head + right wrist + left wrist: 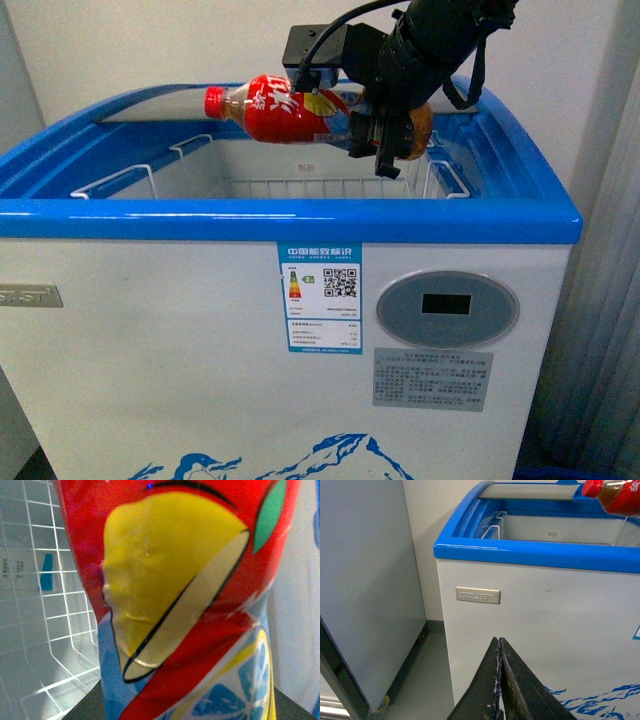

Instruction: Put drink in fridge

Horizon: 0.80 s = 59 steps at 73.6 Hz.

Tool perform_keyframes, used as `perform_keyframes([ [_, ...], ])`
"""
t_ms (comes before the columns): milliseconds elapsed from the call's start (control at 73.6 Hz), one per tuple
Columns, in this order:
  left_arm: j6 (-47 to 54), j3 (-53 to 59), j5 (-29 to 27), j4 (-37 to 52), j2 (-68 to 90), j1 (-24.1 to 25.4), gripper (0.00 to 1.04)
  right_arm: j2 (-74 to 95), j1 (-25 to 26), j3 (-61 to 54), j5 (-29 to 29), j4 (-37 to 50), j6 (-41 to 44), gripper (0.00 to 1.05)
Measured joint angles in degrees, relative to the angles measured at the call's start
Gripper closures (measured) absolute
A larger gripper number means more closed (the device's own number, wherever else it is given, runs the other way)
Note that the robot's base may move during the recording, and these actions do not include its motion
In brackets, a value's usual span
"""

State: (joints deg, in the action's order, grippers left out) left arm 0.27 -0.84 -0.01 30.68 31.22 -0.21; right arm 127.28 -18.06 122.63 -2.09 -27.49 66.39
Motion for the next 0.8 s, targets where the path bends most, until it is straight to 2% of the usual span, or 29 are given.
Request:
perform_keyframes([
  [340,0.0,0.0,0.0,-8.4,-9.0,0.0,1.02,3.0,-1.2,0.2,0.4,0.9,-1.2,0.64],
  [544,0.0,0.0,0.0,-12.9,-13.5,0.0,1.02,2.9,-1.6,-0.3,-0.9,0.5,-2.3,0.31],
  [666,0.0,0.0,0.0,-15.7,-16.3,0.0,1.02,1.9,-1.6,-0.2,-2.3,0.7,-3.8,0.07],
  [802,0.0,0.0,0.0,-18.1,-18.7,0.0,1.02,-1.6,-1.3,0.4,-4.0,2.0,-7.9,0.08],
])
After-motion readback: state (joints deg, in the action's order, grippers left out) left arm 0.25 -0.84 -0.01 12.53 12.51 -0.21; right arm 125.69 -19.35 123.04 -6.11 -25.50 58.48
